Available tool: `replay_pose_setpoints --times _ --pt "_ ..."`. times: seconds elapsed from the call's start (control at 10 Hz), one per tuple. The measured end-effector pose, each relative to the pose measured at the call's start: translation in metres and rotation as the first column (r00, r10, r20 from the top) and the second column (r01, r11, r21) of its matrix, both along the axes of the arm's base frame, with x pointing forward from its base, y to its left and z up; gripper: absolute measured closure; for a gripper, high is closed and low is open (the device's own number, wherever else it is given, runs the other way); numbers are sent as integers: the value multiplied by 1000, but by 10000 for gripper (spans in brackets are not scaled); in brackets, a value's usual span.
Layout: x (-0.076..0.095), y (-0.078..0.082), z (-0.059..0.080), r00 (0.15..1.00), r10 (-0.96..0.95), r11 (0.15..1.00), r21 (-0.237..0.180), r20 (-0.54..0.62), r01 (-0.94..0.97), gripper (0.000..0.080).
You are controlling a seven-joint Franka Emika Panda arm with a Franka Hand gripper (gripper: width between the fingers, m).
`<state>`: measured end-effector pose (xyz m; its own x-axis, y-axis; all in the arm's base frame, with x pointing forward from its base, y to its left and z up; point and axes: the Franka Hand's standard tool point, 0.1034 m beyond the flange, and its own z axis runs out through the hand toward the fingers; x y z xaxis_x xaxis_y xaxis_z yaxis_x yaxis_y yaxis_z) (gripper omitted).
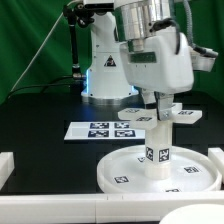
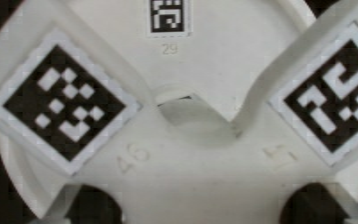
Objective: Assemble round table
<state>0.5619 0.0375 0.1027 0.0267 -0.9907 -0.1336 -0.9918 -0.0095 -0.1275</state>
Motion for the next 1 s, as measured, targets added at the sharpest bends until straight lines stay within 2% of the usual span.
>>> replay_pose_setpoints --times 0.2,0.4,0.5,0.6,0.7,1.0 --pt "1 0 0 978 -205 978 25 -33 206 357" --pt "1 0 0 959 -280 959 34 -51 282 357" --pt "1 0 0 948 -313 948 38 -55 315 326" --pt "1 0 -1 954 -294 955 36 -53 296 326" --pt "1 1 0 955 -291 955 36 -52 293 189" --pt "4 6 25 974 -223 973 60 -34 225 152"
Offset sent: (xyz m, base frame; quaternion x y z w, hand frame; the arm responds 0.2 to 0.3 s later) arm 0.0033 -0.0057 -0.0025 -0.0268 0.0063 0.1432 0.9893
